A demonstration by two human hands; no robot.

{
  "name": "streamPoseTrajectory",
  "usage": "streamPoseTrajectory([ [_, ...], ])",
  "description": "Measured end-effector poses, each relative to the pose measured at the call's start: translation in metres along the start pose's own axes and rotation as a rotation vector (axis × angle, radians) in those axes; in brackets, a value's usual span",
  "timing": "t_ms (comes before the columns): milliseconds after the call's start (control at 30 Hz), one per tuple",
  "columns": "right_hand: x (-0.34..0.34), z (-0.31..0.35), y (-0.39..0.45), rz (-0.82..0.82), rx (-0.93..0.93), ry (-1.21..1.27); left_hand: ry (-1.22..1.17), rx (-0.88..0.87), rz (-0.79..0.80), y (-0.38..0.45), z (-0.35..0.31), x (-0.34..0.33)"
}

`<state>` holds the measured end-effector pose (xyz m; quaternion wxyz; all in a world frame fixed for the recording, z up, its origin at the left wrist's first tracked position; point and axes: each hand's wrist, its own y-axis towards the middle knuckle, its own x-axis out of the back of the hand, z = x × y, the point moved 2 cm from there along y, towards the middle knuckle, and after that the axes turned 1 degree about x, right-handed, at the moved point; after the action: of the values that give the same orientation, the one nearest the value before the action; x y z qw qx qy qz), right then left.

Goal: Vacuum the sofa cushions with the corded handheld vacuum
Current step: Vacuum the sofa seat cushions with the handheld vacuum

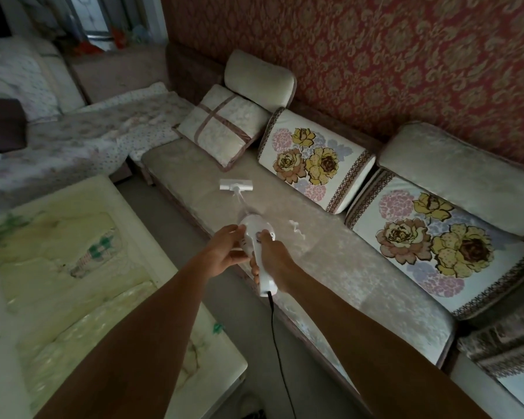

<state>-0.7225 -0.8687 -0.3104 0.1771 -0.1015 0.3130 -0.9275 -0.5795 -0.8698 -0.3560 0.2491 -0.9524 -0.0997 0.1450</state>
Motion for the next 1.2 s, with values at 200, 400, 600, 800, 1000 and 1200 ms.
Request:
streamPoseTrajectory([
  [200,-0.014,0.027,0.035,-0.015,0.003,-0.133,-0.062,0.004,-0.04,0.022,-0.011,0.019],
  [400,-0.019,0.045,0.061,-0.029,0.016,-0.193,-0.129,-0.027,-0.053,0.039,-0.022,0.022],
  [600,-0.011,0.054,0.082,-0.014,-0.081,-0.127,-0.052,-0.016,-0.089,0.06,-0.03,0.01],
  [800,-0.006,0.056,0.1,0.043,-0.105,-0.082,0.004,-0.04,-0.134,0.072,-0.039,0.006],
  [1000,-0.017,0.062,0.094,0.043,-0.091,-0.071,0.0,-0.076,-0.101,0.06,-0.044,0.014],
  [1200,-0.028,0.06,0.066,0.032,-0.057,-0.003,-0.01,-0.127,-0.012,0.031,-0.049,0.025],
])
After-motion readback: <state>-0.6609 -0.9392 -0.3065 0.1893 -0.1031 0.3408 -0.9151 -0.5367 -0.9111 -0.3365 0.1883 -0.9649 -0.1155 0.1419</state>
